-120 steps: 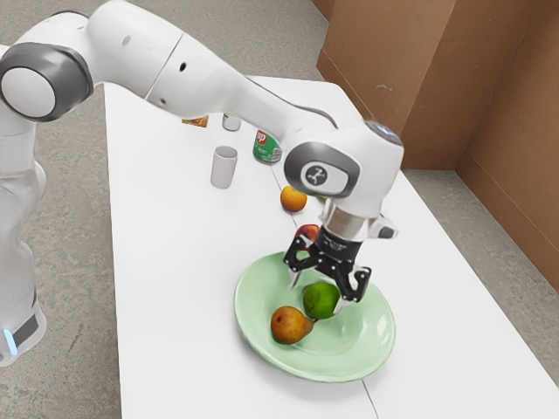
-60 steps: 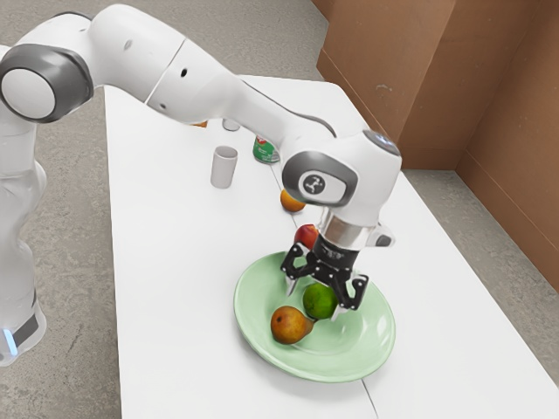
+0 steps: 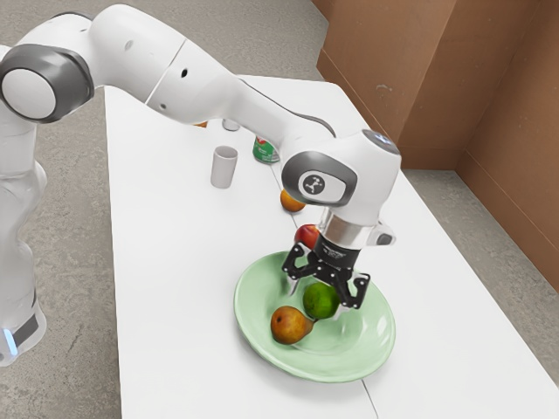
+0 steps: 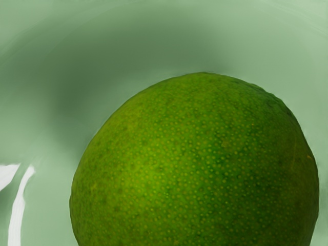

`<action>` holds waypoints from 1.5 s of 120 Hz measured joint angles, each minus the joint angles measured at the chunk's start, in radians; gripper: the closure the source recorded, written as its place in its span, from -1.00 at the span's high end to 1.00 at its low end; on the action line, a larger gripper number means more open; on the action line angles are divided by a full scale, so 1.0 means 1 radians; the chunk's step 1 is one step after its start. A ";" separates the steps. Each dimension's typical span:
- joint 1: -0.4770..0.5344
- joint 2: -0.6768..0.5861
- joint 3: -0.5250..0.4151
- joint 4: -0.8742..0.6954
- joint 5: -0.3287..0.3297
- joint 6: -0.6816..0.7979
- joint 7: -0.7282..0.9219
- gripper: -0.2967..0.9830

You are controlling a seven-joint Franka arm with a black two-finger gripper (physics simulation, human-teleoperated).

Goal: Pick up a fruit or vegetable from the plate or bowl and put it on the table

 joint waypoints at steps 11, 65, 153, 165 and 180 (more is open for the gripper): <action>0.003 0.001 0.002 0.000 0.002 0.008 0.000 0.54; 0.006 0.008 0.003 -0.002 0.005 0.029 0.004 0.54; 0.011 0.019 0.005 -0.002 0.010 0.066 0.006 0.34; 0.009 0.019 0.005 -0.002 0.011 0.069 0.004 0.08; 0.006 0.017 0.006 -0.001 0.015 0.069 -0.001 -0.09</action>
